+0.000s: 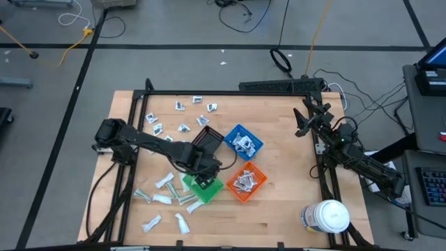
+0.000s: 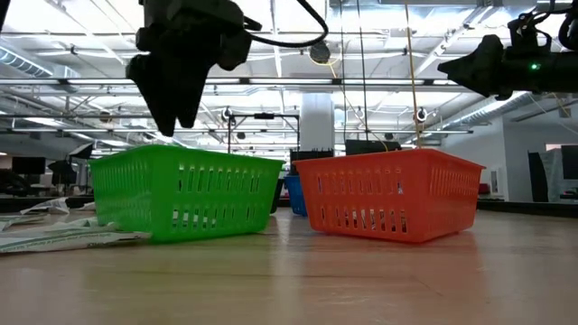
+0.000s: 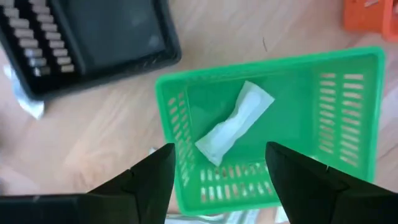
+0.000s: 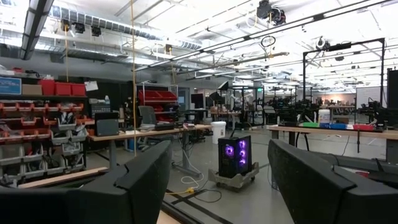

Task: Pick & Place First Aid Supplies
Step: Put the green bandage into the green bin

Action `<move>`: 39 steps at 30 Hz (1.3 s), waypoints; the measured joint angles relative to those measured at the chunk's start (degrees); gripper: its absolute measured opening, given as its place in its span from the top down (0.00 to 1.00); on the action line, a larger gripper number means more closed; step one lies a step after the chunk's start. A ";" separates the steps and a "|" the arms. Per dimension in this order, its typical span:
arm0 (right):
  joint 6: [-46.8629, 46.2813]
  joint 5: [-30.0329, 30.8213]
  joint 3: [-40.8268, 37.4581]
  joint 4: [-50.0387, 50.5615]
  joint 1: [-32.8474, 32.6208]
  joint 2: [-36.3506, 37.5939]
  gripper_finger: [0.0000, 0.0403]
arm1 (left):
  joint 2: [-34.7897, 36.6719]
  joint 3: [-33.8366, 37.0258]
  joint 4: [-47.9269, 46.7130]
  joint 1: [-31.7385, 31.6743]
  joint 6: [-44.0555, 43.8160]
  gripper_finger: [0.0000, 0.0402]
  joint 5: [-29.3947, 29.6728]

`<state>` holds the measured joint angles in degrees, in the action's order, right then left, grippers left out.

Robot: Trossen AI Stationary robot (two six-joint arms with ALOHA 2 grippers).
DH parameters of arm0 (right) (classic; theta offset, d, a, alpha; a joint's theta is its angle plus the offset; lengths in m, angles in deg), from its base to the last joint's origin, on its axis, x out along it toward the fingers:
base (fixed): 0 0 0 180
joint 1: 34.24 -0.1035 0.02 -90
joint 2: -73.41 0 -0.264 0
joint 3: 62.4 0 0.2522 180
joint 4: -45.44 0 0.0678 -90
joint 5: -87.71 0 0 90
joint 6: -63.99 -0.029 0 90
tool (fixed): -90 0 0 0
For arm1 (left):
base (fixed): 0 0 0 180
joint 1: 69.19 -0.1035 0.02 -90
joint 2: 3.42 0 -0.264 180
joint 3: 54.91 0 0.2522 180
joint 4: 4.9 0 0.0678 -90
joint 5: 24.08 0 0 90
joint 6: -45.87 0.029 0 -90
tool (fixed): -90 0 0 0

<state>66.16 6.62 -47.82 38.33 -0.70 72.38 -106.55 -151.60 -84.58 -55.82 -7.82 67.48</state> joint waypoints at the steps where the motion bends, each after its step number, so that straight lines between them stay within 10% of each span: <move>1: 0.00 0.00 0.01 0.01 0.00 0.00 0.35 | 0.02 0.00 -0.17 0.00 -1.39 0.36 -0.07; 39: 0.00 0.00 -0.01 -0.05 0.00 0.00 0.35 | 22.55 38.42 12.07 13.78 -12.31 0.44 -9.08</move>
<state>66.16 6.62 -47.83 38.27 -0.70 72.38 -84.00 -113.18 -72.51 -42.04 -20.13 58.39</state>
